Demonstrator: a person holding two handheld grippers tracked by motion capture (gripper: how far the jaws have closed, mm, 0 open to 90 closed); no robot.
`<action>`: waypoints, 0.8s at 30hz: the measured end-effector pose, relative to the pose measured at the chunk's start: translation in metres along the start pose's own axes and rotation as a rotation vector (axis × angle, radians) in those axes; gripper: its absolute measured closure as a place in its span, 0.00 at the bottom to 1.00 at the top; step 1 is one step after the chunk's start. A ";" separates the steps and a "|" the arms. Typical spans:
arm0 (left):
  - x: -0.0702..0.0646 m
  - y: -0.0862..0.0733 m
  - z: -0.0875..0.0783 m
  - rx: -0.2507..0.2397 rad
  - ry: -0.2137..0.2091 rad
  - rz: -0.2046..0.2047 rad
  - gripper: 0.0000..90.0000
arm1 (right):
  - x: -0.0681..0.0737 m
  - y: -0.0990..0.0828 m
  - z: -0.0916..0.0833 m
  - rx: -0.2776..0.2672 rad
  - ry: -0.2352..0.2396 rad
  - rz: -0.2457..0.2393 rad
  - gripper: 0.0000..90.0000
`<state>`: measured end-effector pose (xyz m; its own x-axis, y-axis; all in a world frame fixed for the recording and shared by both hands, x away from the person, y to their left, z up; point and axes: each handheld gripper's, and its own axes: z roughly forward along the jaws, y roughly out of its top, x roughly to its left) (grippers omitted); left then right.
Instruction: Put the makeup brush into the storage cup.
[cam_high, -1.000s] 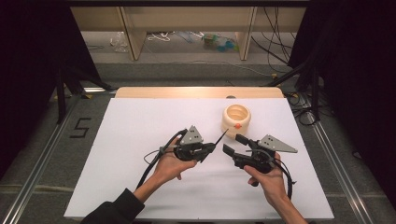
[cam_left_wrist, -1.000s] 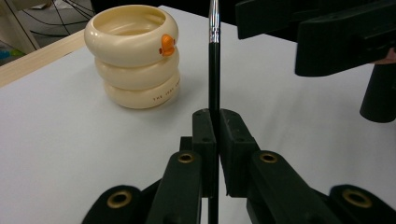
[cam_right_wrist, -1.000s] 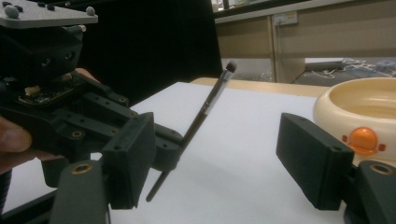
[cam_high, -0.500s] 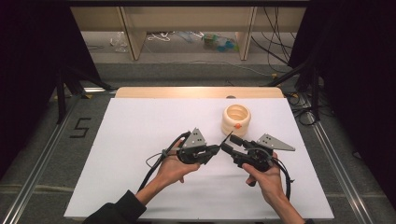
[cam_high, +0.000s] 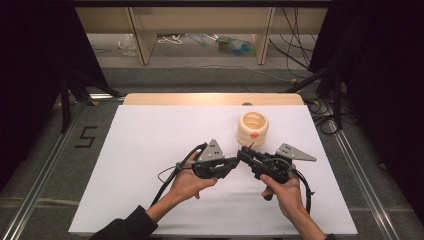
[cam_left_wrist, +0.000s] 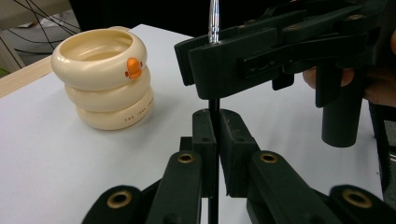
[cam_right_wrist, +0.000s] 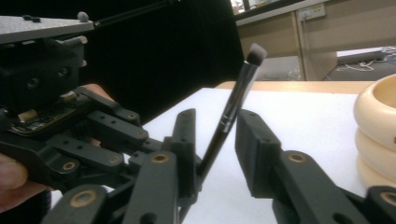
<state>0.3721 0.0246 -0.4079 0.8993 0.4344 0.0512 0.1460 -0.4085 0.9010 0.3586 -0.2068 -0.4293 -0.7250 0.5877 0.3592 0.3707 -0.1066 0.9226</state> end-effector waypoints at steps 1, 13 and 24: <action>0.000 0.000 0.000 -0.002 0.002 0.002 0.95 | -0.001 0.000 0.000 -0.009 0.004 -0.015 0.81; -0.007 -0.001 0.000 -0.022 0.000 -0.077 0.95 | -0.002 -0.001 0.000 -0.012 0.026 -0.006 0.90; -0.006 -0.001 0.001 -0.039 -0.011 -0.065 0.89 | -0.001 0.001 -0.002 -0.026 0.059 0.010 0.95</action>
<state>0.3666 0.0216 -0.4100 0.8931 0.4497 -0.0129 0.1886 -0.3481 0.9183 0.3580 -0.2091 -0.4286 -0.7545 0.5387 0.3750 0.3630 -0.1336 0.9222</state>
